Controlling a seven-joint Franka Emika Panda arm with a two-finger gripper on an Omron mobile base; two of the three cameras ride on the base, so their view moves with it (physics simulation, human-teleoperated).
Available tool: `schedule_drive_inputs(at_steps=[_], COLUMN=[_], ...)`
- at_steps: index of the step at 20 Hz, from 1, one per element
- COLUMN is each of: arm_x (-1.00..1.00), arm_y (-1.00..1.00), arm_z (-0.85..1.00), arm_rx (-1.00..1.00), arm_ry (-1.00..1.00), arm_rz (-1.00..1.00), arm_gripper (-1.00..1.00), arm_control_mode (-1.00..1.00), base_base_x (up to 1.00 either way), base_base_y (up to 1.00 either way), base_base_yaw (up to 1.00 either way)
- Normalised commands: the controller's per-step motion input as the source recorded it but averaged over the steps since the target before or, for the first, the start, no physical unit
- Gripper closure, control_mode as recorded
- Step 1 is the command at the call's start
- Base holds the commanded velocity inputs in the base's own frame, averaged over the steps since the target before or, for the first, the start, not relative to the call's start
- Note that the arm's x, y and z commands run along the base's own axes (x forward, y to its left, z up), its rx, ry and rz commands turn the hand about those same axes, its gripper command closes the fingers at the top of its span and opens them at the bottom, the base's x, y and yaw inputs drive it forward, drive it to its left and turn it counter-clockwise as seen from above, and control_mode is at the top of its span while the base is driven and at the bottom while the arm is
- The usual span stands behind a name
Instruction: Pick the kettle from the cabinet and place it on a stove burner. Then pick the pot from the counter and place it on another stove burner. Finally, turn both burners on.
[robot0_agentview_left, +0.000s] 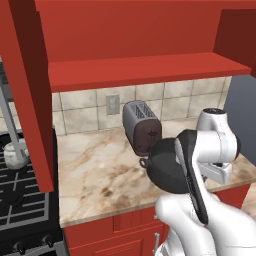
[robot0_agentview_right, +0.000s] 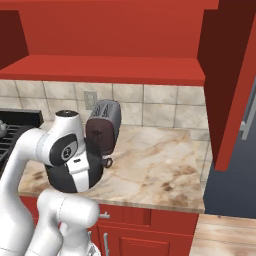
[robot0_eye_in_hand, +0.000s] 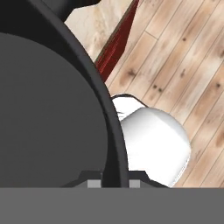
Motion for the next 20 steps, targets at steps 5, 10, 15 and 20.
schedule_drive_inputs(at_steps=[5,10,15,20], arm_x=[-0.25,-0.22,-0.17,-0.04], arm_y=[0.0,-0.01,0.0,0.0], arm_z=[0.37,0.39,0.32,0.05], arm_rx=[0.0,0.0,0.0,0.0], arm_ry=[0.0,0.0,0.0,0.01], arm_rz=[0.0,0.0,0.0,0.0], arm_gripper=[1.0,1.0,1.0,1.0], arm_control_mode=[-1.0,-1.0,-1.0,-1.0], base_base_x=[0.0,0.0,0.0,0.0], base_base_y=[0.0,0.0,0.0,0.0], base_base_yaw=[0.0,0.0,0.0,0.0])
